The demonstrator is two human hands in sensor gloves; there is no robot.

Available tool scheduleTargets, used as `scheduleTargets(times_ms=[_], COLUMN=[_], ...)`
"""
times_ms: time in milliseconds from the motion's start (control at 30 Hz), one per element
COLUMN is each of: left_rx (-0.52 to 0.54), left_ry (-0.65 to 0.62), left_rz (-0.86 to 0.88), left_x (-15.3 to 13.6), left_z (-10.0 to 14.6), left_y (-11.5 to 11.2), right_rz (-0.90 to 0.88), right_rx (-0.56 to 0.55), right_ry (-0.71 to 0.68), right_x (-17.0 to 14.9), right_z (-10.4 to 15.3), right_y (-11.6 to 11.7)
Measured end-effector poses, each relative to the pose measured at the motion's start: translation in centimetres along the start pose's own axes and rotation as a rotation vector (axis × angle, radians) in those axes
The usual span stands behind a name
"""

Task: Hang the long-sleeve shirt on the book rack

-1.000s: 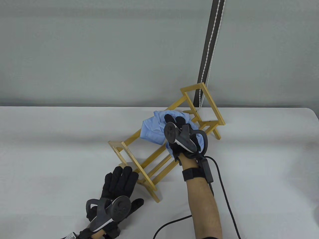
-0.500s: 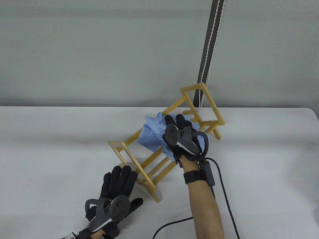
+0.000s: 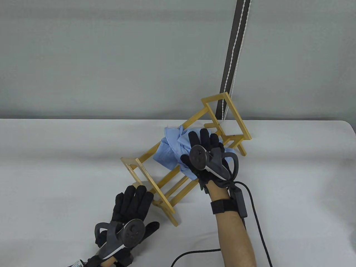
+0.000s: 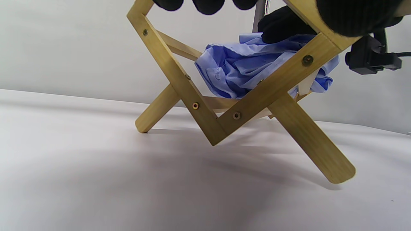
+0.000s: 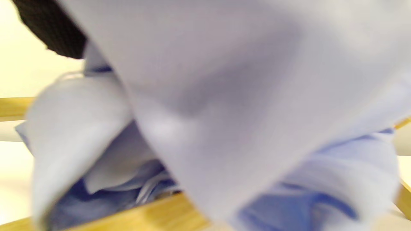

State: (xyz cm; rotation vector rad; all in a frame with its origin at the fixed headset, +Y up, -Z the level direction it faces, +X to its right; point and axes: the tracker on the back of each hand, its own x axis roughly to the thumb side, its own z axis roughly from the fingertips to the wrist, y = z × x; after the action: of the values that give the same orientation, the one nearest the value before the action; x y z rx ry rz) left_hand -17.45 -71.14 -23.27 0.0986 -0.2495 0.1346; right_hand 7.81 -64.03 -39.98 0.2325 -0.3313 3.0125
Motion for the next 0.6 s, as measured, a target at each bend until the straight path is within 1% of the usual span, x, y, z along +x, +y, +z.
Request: scheduleTargets(times_ms=[600], left_rx=[-0.013], left_ry=[-0.003], left_rz=[-0.018], left_x=[0.2], left_z=[0.1], left_y=[-0.1], right_rz=[-0.019], right_rx=[-0.060], right_ry=[-0.069], right_x=[0.1], right_z=[5.2], right_y=[-2.0])
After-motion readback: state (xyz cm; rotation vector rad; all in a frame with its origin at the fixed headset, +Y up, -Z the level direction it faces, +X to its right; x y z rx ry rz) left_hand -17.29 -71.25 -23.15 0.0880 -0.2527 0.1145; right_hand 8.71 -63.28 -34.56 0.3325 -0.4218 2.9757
